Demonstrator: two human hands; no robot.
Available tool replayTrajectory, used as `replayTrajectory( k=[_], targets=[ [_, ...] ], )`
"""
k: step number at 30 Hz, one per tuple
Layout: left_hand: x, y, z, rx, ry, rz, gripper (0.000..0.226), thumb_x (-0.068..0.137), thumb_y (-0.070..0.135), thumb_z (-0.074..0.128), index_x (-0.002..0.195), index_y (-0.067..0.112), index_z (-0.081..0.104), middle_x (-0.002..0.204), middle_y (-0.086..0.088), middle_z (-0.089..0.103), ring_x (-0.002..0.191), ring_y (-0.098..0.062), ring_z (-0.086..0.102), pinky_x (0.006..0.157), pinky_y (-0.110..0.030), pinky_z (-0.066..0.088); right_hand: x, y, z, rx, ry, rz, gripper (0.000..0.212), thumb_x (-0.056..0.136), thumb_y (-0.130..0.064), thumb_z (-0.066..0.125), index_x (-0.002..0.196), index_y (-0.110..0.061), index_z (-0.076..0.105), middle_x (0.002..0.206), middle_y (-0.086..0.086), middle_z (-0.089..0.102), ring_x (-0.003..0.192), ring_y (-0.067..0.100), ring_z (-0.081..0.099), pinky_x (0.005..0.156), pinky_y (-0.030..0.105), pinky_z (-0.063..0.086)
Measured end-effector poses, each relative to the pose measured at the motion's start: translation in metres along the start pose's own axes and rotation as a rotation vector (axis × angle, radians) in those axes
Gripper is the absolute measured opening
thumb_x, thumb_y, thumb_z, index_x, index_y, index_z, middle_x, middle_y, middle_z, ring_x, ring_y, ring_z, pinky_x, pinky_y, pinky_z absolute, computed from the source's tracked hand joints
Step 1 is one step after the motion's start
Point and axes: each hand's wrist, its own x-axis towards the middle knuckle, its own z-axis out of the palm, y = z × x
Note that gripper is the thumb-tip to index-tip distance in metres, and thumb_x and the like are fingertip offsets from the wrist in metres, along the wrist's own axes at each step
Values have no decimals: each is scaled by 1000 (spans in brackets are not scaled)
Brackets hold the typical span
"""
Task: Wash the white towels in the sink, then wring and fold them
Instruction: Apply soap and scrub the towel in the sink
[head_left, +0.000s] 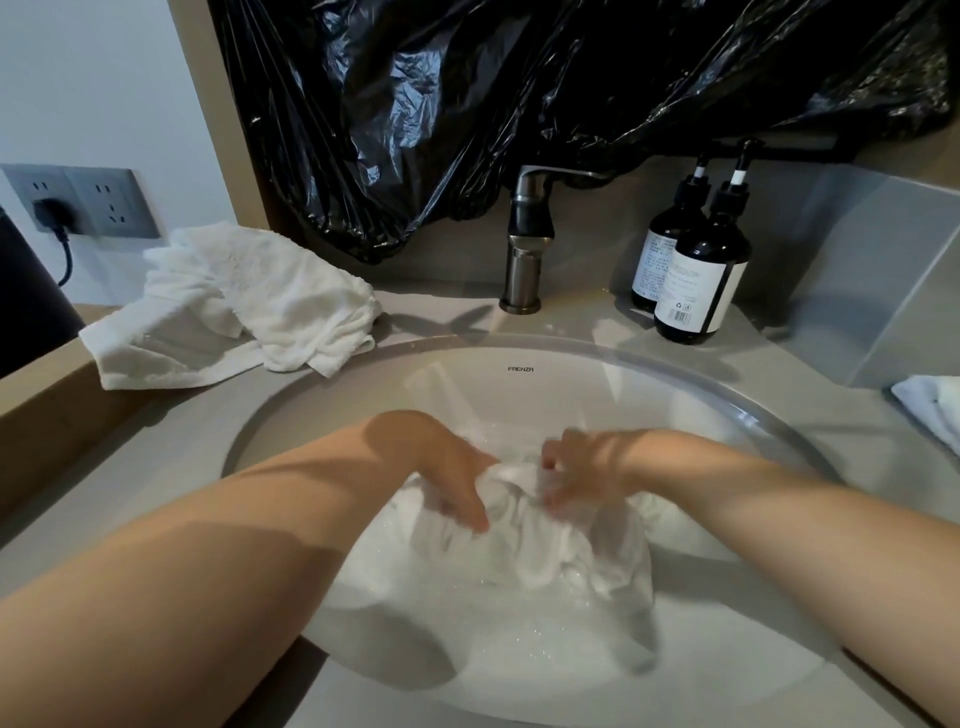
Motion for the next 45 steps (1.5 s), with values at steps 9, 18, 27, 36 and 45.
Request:
replayTrajectory(
  k=[9, 18, 27, 36, 45],
  targets=[
    [4, -10, 3, -126, -8, -31, 57, 97, 64, 35, 135, 24, 49, 124, 0, 57, 107, -19, 54, 100, -33, 39, 8, 9, 5, 121, -220, -37, 69, 78, -52, 72, 134, -32, 38, 138, 0, 43, 121, 24, 48, 96, 34, 42],
    [11, -8, 0, 67, 137, -87, 47, 80, 49, 74, 104, 10, 64, 92, 3, 59, 80, -17, 55, 69, -26, 42, 12, -2, 4, 378, -91, 32, 61, 82, -51, 69, 130, -18, 52, 127, 1, 60, 114, 22, 59, 94, 31, 48],
    [-21, -13, -28, -356, 522, 265, 20, 75, 19, 81, 80, 28, 63, 84, 1, 66, 77, -16, 60, 66, -31, 46, -1, 36, -22, 923, -231, -269, 29, 69, 5, 74, 96, -1, 63, 89, 12, 66, 77, 18, 65, 72, 24, 53],
    [-17, -6, -27, -388, 513, 361, 32, 77, 12, 79, 101, 28, 66, 102, 9, 66, 92, -8, 62, 80, -22, 52, 4, 33, -22, 576, -52, -135, 12, 82, -35, 75, 84, -27, 67, 76, -5, 63, 70, 12, 55, 64, 23, 45],
    [2, -13, -26, -250, 587, 242, 90, 73, 24, 84, 148, 33, 34, 137, 9, 50, 123, -12, 48, 106, -27, 38, -4, 46, -43, 1545, 326, -105, 17, 95, -16, 56, 95, 0, 62, 91, 14, 69, 79, 23, 67, 75, 34, 55]
  ],
)
